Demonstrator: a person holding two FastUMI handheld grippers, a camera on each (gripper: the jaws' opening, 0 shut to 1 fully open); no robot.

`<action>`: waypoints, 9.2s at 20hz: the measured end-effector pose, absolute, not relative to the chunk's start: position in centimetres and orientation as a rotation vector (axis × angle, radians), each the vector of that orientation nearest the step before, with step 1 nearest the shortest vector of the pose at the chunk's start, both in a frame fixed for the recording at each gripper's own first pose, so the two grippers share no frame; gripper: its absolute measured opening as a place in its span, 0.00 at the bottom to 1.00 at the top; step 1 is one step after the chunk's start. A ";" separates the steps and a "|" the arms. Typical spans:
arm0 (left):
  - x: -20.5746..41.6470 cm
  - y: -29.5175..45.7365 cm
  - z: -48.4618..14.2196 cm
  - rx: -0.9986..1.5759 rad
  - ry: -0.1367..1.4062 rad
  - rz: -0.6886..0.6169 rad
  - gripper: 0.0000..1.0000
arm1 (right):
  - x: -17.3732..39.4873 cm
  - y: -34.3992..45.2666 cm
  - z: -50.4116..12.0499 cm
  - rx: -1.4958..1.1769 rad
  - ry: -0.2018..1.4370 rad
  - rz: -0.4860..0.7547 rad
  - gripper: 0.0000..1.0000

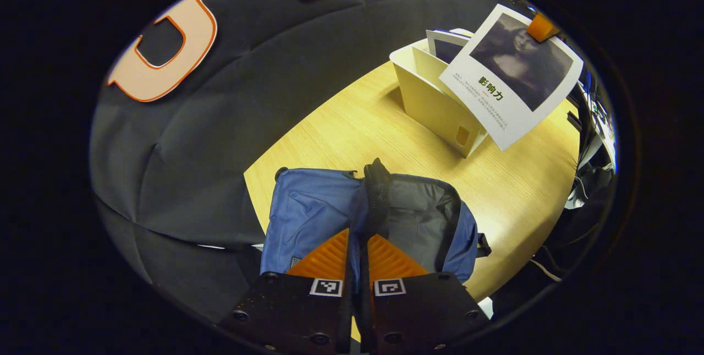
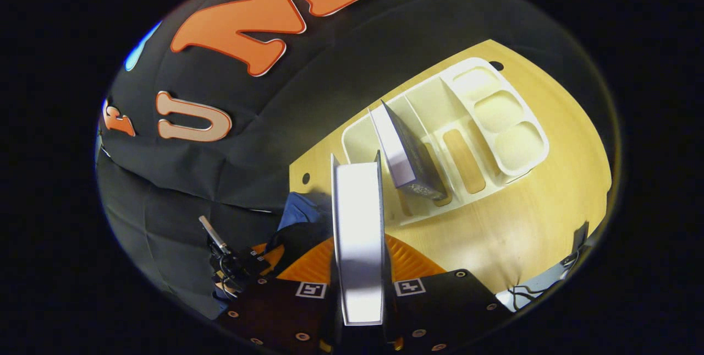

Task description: Open the schoolbag, grab two books from the bookshelf and put them into the schoolbag.

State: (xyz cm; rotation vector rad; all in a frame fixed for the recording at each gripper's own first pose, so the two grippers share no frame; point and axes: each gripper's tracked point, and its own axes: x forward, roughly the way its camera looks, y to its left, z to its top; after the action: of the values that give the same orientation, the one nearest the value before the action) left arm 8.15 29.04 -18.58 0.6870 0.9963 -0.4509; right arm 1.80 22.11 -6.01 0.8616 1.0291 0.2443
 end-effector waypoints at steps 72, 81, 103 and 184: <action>5.4 26.7 -16.1 0.396 1.001 -0.510 0.07 | -0.4 46.4 -19.6 1.048 1.102 0.332 0.97; 5.1 25.8 -17.6 0.392 1.024 -0.483 0.07 | -0.5 28.9 -19.1 0.705 0.973 0.115 0.97; 3.5 25.8 -20.5 0.236 1.048 -0.409 0.07 | 12.1 17.5 -11.1 0.199 1.128 0.196 0.97; 2.5 26.7 -19.0 0.319 1.102 -0.543 0.07 | -7.3 32.2 -10.1 1.051 1.121 0.386 0.25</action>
State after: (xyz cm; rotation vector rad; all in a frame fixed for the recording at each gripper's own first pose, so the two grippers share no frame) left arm 2.51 26.74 -18.97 0.3192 1.1024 -0.5432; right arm -7.33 32.20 -10.08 1.0513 1.1206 0.3864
